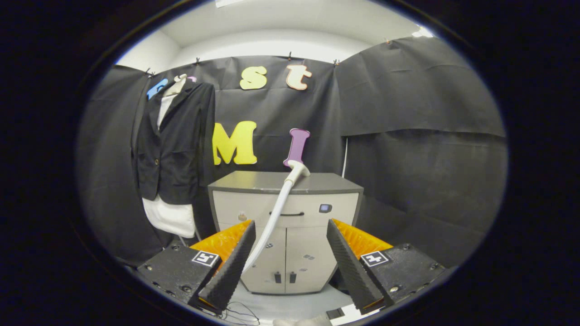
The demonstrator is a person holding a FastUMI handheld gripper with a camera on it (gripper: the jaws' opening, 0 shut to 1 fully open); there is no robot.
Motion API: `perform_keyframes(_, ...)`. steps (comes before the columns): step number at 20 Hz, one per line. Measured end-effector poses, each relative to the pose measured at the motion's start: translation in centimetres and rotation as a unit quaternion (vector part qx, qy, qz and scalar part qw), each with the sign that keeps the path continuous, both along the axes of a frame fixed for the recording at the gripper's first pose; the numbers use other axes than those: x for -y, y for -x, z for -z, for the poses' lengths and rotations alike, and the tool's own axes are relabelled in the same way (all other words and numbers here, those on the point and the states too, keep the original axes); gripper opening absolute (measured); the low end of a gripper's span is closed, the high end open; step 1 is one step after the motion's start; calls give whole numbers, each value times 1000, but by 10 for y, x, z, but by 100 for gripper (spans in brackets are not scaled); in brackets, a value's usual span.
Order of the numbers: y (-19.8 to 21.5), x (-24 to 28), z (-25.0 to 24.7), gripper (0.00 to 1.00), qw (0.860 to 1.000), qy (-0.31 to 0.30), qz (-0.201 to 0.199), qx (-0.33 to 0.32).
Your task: Iron the clothes twice with a garment steamer, once on the left side and once on the right side.
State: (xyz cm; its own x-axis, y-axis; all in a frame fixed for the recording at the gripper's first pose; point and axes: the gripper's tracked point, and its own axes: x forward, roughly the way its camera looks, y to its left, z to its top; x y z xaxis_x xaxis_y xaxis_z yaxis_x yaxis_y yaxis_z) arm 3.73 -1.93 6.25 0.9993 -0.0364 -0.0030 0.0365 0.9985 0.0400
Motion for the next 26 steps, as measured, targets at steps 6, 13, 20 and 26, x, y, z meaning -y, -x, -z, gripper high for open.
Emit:
perform_keyframes(6, -93, 28, -59, 99, 1000, -14, -1, -22)
perform_keyframes(13, -229, 32, -94, 99, 996, -43, -23, -80)
perform_keyframes(20, -323, 16, -64, 98, 984, -35, -53, -168)
perform_keyframes(26, -361, 7, -28, 94, 966, -71, -77, -235)
